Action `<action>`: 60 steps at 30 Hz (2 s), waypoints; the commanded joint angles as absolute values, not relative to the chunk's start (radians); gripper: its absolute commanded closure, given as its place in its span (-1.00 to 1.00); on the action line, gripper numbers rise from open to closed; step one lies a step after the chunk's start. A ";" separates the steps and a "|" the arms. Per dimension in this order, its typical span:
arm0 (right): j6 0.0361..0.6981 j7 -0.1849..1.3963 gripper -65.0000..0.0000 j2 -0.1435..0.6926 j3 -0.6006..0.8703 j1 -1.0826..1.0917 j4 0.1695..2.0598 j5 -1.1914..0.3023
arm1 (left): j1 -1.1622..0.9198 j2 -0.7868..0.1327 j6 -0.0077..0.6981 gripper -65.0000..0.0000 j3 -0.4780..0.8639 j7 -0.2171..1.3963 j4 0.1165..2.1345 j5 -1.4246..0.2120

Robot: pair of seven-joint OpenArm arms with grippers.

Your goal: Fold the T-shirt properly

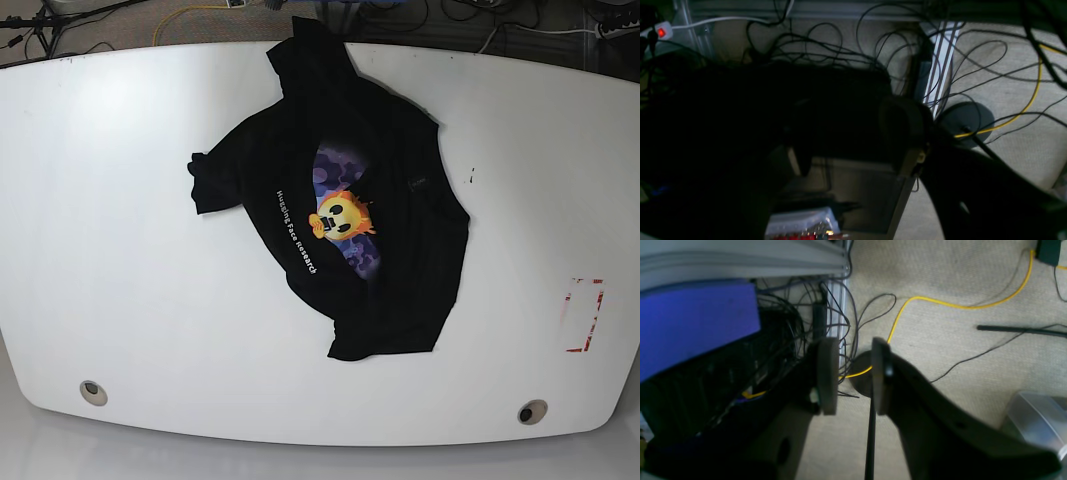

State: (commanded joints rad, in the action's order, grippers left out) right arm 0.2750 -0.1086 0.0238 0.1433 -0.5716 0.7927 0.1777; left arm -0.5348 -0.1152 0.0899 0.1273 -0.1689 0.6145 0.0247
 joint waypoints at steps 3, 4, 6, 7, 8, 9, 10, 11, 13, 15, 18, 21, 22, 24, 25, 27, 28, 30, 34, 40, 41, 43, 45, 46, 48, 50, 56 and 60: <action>0.276 -0.108 0.51 0.022 0.144 -0.582 0.811 0.179 | -0.550 -0.117 0.093 0.01 0.125 -0.160 0.631 0.025; 0.276 -0.108 0.51 0.015 0.144 -0.593 0.817 0.179 | -0.564 -0.119 0.093 0.02 0.127 -0.153 0.652 0.025; 0.276 -0.106 0.52 0.008 0.144 -0.609 0.828 0.180 | -0.583 -0.121 0.094 0.02 0.129 -0.145 0.680 0.024; 0.276 -0.105 0.52 0.007 0.144 -0.613 0.833 0.181 | -0.587 -0.121 0.095 0.02 0.129 -0.144 0.686 0.025; 0.275 -0.106 0.52 0.006 0.144 -0.618 0.840 0.181 | -0.594 -0.121 0.094 0.02 0.129 -0.144 0.694 0.025; 0.275 -0.107 0.52 0.005 0.143 -0.624 0.846 0.181 | -0.600 -0.122 0.094 0.02 0.130 -0.144 0.701 0.025; 0.275 -0.107 0.52 0.004 0.143 -0.628 0.852 0.182 | -0.605 -0.122 0.094 0.03 0.131 -0.144 0.709 0.025; 0.275 -0.107 0.52 0.003 0.144 -0.633 0.858 0.182 | -0.610 -0.123 0.095 0.03 0.132 -0.143 0.716 0.024; 0.275 -0.106 0.52 0.002 0.144 -0.641 0.871 0.182 | -0.621 -0.125 0.095 0.03 0.132 -0.141 0.736 0.024; 0.276 -0.106 0.52 0.000 0.145 -0.651 0.886 0.182 | -0.633 -0.125 0.096 0.03 0.135 -0.141 0.753 0.024; 0.275 -0.103 0.52 -0.004 0.145 -0.674 0.906 0.180 | -0.661 -0.124 0.092 0.03 0.143 -0.141 0.787 0.022; 0.273 -0.104 0.52 -0.015 0.142 -0.728 0.961 0.174 | -0.753 -0.121 0.090 0.04 0.181 -0.149 0.897 0.015; 0.272 -0.103 0.52 -0.016 0.143 -0.734 0.971 0.174 | -0.764 -0.121 0.090 0.04 0.187 -0.153 0.912 0.015; 0.272 -0.101 0.53 -0.017 0.143 -0.748 0.990 0.174 | -0.784 -0.120 0.089 0.04 0.198 -0.158 0.940 0.015; 0.273 -0.100 0.53 -0.018 0.143 -0.755 0.998 0.173 | -0.794 -0.119 0.089 0.04 0.203 -0.159 0.953 0.013; 0.273 -0.097 0.53 -0.018 0.143 -0.769 1.019 0.171 | -0.811 -0.119 0.089 0.05 0.212 -0.163 0.977 0.013; 0.273 -0.096 0.53 -0.018 0.143 -0.774 1.030 0.171 | -0.820 -0.119 0.089 0.05 0.216 -0.165 0.988 0.013; 0.274 -0.093 0.53 -0.018 0.143 -0.787 1.049 0.171 | -0.837 -0.119 0.088 0.05 0.222 -0.168 1.010 0.012; 0.275 -0.106 0.53 -0.013 0.140 -0.814 1.084 0.170 | -0.868 -0.121 0.093 0.04 0.204 -0.168 1.046 0.007; 0.274 -0.124 0.53 -0.007 0.139 -0.846 1.116 0.172 | -0.900 -0.124 0.095 0.02 0.176 -0.165 1.085 0.004; 0.275 -0.124 0.53 -0.007 0.139 -0.850 1.122 0.172 | -0.905 -0.125 0.095 0.02 0.176 -0.165 1.091 0.003; 0.274 -0.123 0.54 -0.006 0.139 -0.860 1.133 0.172 | -0.913 -0.126 0.095 0.02 0.174 -0.168 1.103 0.002; 0.274 -0.124 0.54 -0.006 0.139 -0.870 1.148 0.171 | -0.922 -0.126 0.095 0.02 0.172 -0.168 1.118 0.002; 0.274 -0.124 0.54 -0.006 0.139 -0.875 1.155 0.171 | -0.927 -0.127 0.094 0.02 0.170 -0.167 1.126 0.001; 0.274 -0.122 0.54 -0.008 0.141 -0.907 1.208 0.168 | -0.950 -0.130 0.093 0.02 0.175 -0.166 1.160 0.002; 0.273 -0.120 0.53 -0.011 0.144 -0.941 1.265 0.164 | -0.974 -0.132 0.093 0.02 0.182 -0.164 1.194 0.004; 0.273 -0.121 0.52 -0.015 0.146 -0.982 1.334 0.165 | -1.001 -0.133 0.094 0.01 0.187 -0.163 1.248 0.003; 0.272 -0.122 0.53 -0.016 0.146 -1.005 1.371 0.163 | -1.020 -0.134 0.093 0.01 0.192 -0.164 1.282 0.002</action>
State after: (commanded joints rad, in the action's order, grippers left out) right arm 0.2722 -0.1219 -0.0163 0.1465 -1.0047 1.3705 0.1632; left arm -1.0203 -0.1341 0.0933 0.1923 -0.1637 1.2820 0.0017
